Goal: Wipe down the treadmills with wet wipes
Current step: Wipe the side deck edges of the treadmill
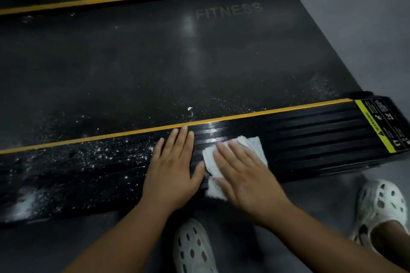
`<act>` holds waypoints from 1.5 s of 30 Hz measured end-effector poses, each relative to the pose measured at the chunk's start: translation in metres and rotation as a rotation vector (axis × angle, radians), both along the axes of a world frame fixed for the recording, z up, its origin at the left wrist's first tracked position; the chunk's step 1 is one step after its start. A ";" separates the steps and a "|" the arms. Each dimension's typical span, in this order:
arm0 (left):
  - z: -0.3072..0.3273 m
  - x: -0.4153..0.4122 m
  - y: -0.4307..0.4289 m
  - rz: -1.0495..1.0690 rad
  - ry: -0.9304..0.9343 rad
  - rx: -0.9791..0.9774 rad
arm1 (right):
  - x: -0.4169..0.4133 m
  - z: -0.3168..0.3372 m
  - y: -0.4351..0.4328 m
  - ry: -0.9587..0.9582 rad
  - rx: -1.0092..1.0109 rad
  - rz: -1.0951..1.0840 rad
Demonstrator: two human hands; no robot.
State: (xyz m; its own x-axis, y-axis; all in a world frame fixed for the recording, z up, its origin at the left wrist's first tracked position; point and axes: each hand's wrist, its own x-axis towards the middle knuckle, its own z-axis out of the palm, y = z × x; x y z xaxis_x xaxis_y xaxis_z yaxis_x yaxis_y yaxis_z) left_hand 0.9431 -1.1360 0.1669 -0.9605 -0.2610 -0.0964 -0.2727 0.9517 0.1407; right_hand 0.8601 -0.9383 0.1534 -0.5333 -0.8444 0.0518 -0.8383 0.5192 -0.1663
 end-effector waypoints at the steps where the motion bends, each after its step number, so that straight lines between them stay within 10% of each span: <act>1: 0.000 0.000 0.000 -0.001 0.011 0.006 | -0.005 -0.003 0.013 0.039 -0.005 -0.033; 6: 0.003 -0.001 0.002 0.010 0.038 0.020 | -0.052 0.000 -0.010 -0.024 0.016 -0.348; 12: 0.004 -0.001 0.002 0.020 -0.008 0.003 | -0.010 0.004 0.013 0.019 0.077 0.120; 18: 0.006 -0.002 0.003 0.020 -0.021 -0.016 | -0.059 0.003 -0.018 -0.069 0.075 -0.213; 24: 0.006 -0.002 0.001 0.014 -0.016 -0.012 | -0.015 0.003 -0.005 -0.005 0.019 0.120; 33: 0.009 0.033 -0.027 0.117 -0.009 -0.020 | -0.028 0.008 -0.041 -0.022 -0.070 -0.312; 39: -0.003 0.038 -0.033 0.126 0.029 -0.027 | 0.011 0.003 -0.026 0.032 0.004 0.211; 45: -0.004 0.037 -0.033 0.121 0.043 -0.048 | -0.040 0.001 -0.075 0.002 0.026 -0.157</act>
